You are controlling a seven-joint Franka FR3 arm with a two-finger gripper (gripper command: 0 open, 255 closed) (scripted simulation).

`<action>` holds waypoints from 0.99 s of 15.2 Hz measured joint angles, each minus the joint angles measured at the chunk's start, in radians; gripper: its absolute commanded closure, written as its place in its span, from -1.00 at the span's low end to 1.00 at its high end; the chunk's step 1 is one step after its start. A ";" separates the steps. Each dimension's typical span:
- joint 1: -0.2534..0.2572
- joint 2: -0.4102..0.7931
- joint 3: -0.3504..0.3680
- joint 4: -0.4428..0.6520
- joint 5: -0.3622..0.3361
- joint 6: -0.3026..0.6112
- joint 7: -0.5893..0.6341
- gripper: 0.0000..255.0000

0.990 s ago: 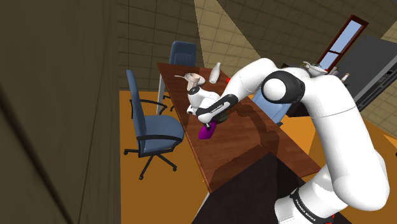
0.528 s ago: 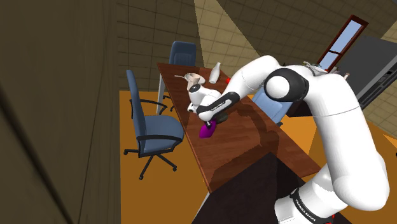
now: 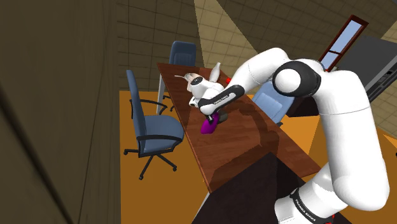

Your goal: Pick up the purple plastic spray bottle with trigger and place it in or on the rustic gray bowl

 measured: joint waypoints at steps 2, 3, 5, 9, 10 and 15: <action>0.000 -0.022 0.002 -0.010 0.002 -0.011 -0.006 1.00; 0.000 -0.031 0.002 -0.011 0.004 -0.018 -0.011 1.00; -0.001 -0.049 0.004 -0.015 0.008 -0.031 -0.020 1.00; -0.001 -0.095 0.007 -0.030 0.014 -0.058 -0.036 1.00; -0.001 -0.105 0.008 -0.031 0.016 -0.066 -0.040 1.00; -0.001 -0.155 0.012 -0.045 0.024 -0.099 -0.060 1.00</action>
